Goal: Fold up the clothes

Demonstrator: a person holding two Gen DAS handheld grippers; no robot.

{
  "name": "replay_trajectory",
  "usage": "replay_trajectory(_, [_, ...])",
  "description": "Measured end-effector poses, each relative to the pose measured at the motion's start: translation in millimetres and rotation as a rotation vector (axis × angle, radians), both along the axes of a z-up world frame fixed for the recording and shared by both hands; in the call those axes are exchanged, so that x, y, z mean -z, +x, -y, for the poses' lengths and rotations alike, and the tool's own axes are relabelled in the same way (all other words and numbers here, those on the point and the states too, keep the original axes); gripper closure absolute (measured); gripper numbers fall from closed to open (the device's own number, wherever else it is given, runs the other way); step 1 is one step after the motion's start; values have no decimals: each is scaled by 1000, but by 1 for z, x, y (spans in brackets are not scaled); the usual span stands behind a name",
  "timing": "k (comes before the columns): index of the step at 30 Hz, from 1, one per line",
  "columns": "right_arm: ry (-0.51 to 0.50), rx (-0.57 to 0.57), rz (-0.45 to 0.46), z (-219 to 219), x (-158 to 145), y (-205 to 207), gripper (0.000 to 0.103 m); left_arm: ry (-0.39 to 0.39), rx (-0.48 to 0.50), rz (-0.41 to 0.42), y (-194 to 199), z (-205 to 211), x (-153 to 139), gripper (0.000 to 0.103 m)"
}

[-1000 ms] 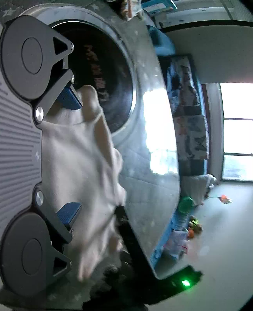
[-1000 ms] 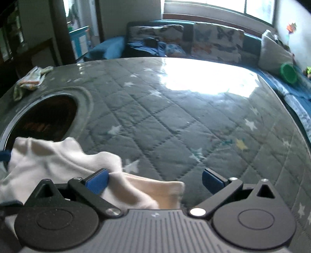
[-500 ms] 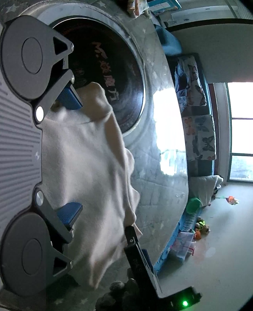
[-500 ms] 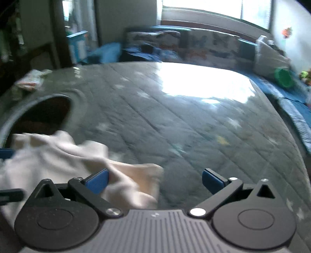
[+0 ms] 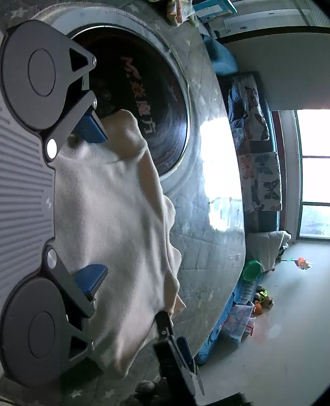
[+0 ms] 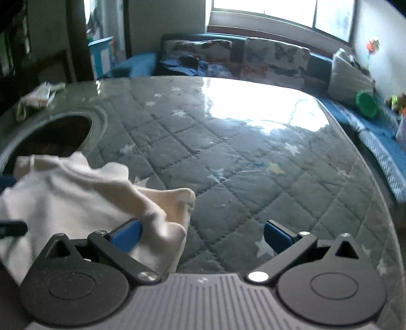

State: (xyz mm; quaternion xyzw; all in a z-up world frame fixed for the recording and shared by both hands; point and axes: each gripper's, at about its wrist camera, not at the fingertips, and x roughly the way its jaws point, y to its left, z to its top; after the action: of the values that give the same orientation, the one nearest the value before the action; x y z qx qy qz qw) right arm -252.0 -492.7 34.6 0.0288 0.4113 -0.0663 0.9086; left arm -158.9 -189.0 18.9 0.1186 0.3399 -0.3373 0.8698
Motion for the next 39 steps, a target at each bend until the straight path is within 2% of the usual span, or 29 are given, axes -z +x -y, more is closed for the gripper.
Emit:
replay_trajectory(2, [8,-1,26,-3,-9,-6,0,-7,-1,6,-3,-3,-4,0])
replay_trajectory(7, [39,-170,71,-40,-28,-24,0,2,7,17,-11,-4,-7,0])
replay_trajectory(13, [-10,-251,42,-73,-13,-32,0,29,-12,-5,-11,-6,3,0])
replay_trajectory(16, [-62,-250,15,-79,-3,-33,0,35,-13,-9,-11,-9,6,0])
replay_trajectory(22, [-20,-227,66,-72,-16,-42,0,9,-21,-8,-11,-12,-3,0])
replay_trajectory(27, [-21,-204,-2,-65,-5,-36,0,21,-43,-13,-4,-7,-6,0])
replay_trajectory(33, [-19,-205,34,-65,-20,-32,0,26,-64,-37,3,-5,-4,0])
replay_trajectory(39, [-30,-205,2,-72,-14,-27,0,31,-74,-32,3,-8,-6,0])
